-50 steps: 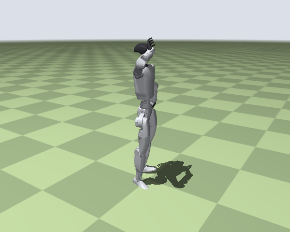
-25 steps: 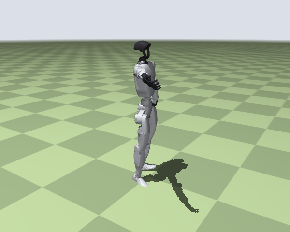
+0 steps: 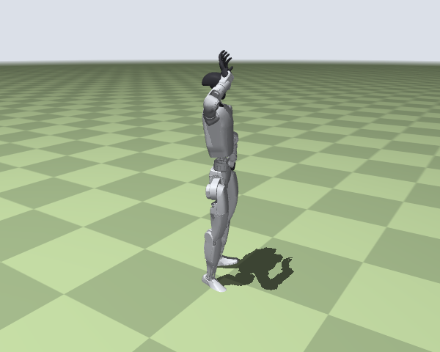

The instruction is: In place motions

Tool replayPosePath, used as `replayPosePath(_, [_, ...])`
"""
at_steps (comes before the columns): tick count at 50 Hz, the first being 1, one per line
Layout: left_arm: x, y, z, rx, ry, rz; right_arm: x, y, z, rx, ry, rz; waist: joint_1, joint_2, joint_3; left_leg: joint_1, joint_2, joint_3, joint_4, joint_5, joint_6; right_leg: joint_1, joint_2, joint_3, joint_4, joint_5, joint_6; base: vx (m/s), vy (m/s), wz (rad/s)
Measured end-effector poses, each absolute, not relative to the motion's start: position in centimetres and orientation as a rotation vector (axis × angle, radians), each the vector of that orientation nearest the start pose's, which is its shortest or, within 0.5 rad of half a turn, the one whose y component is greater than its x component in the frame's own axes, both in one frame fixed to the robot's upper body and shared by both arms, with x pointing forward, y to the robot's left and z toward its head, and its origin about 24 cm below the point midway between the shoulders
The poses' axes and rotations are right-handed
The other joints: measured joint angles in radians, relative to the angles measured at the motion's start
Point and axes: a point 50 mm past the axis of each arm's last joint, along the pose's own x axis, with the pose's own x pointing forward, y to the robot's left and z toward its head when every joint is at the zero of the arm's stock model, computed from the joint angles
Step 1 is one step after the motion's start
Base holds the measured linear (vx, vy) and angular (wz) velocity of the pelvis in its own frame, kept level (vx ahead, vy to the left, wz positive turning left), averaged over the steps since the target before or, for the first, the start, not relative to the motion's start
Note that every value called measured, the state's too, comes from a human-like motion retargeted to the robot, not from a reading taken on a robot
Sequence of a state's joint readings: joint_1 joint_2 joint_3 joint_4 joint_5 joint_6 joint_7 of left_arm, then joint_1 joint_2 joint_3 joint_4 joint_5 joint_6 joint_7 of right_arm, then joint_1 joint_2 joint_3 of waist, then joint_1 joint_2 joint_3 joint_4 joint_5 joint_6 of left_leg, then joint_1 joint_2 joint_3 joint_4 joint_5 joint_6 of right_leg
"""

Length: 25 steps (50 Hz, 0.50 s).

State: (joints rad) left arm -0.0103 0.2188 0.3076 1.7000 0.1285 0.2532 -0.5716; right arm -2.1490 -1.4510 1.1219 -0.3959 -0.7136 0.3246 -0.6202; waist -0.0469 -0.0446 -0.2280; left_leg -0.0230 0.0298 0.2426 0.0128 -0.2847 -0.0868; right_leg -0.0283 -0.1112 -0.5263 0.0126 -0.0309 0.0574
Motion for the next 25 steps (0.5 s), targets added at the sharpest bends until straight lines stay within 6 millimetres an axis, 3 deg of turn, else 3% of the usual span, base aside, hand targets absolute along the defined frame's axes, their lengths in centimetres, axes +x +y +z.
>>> replayPosePath(2, [-2.9,19.3,-16.4,-0.562,1.806,-0.09,12.6,-10.5,48.4,1.921,2.462,1.232,0.009,0.004,0.001,-0.003,0.001,0.0,0.001,0.0,-0.001,-0.002,0.001,0.002,0.0,0.0,0.0,0.0,0.0,0.0])
replayPosePath(4, [-2.5,18.5,-16.6,-0.555,1.806,-0.123,14.8,-12.9,49.7,2.125,2.365,1.354,0.025,0.014,0.001,-0.009,0.002,0.0,0.0,-0.001,-0.001,-0.009,0.001,0.002,0.001,0.002,0.001,-0.02,0.03,-0.02])
replayPosePath(7, [-2.1,17.0,-16.7,-0.571,1.81,-0.18,18.3,-19.7,51.6,2.53,2.028,1.755,0.049,0.036,-0.004,-0.021,0.005,0.004,0.0,-0.002,0.002,-0.023,0.002,0.005,0.002,0.006,0.003,0.0,0.07,-0.11])
replayPosePath(9, [-2.2,16.3,-16.7,-0.595,1.81,-0.19,20.4,-25.4,51.5,2.714,1.787,2.082,0.047,0.047,-0.011,-0.03,0.006,0.005,0.002,-0.001,0.003,-0.029,0.002,-0.001,0.0,0.01,0.004,0.01,0.06,-0.09])
replayPosePath(12, [-2.6,16.7,-16.7,-0.61,1.812,-0.159,23.0,-34.7,47.4,2.883,1.359,2.646,0.023,0.037,-0.023,-0.042,0.005,0.0,0.008,0.0,0.006,-0.031,0.0,-0.015,-0.006,0.015,0.005,0.01,0.04,0.0])
replayPosePath(14, [-2.6,17.1,-16.6,-0.602,1.813,-0.153,23.5,-40.5,43.0,2.826,0.996,3.152,0.016,0.027,-0.024,-0.047,0.004,-0.004,0.01,0.002,0.008,-0.029,-0.001,-0.023,-0.008,0.017,0.007,0.0,0.0,0.0])
replayPosePath(16, [-2.6,17.5,-16.6,-0.593,1.814,-0.153,23.4,-45.3,37.4,2.529,0.497,3.812,0.012,0.017,-0.024,-0.052,0.003,-0.011,0.012,0.004,0.009,-0.027,-0.002,-0.031,-0.01,0.017,0.008,0.0,0.03,0.19])
replayPosePath(17, [-2.6,17.7,-16.6,-0.588,1.814,-0.152,23.4,-47.1,34.2,2.209,0.164,4.201,0.009,0.013,-0.024,-0.055,0.002,-0.015,0.013,0.005,0.01,-0.026,-0.003,-0.035,-0.011,0.017,0.009,-0.01,0.01,0.22])
replayPosePath(18, [-2.6,17.9,-16.5,-0.584,1.814,-0.15,23.4,-48.3,30.9,-0.47,0.067,-1.291,0.006,0.01,-0.023,-0.057,0.002,-0.019,0.014,0.007,0.01,-0.025,-0.002,-0.039,-0.012,0.017,0.009,-0.01,0.0,0.2])
replayPosePath(20, [-2.7,18.2,-16.5,-0.58,1.812,-0.142,23.6,-48.9,24.8,0.046,0.248,-1.073,-0.001,0.007,-0.022,-0.061,0.001,-0.027,0.016,0.008,0.011,-0.021,-0.001,-0.047,-0.015,0.017,0.01,0.0,0.0,0.09])
replayPosePath(21, [-2.7,18.2,-16.5,-0.581,1.812,-0.138,24.0,-48.5,23.0,0.256,0.249,-0.939,-0.004,0.007,-0.022,-0.061,0.001,-0.028,0.017,0.008,0.012,-0.021,-0.001,-0.048,-0.015,0.017,0.011,0.0,0.0,0.0])
replayPosePath(23, [-3.0,18.3,-16.5,-0.587,1.815,-0.128,24.7,-47.7,21.0,0.591,0.135,-0.754,-0.007,0.009,-0.021,-0.06,0.002,-0.029,0.017,0.007,0.013,-0.021,0.0,-0.047,-0.015,0.018,0.011,0.0,0.0,0.0])
replayPosePath(25, [-3.4,18.3,-16.4,-0.599,1.825,-0.12,25.2,-47.7,20.6,0.793,-0.052,-0.765,-0.008,0.015,-0.021,-0.055,0.002,-0.026,0.015,0.005,0.014,-0.024,0.002,-0.04,-0.014,0.019,0.01,-0.03,0.03,-0.25])
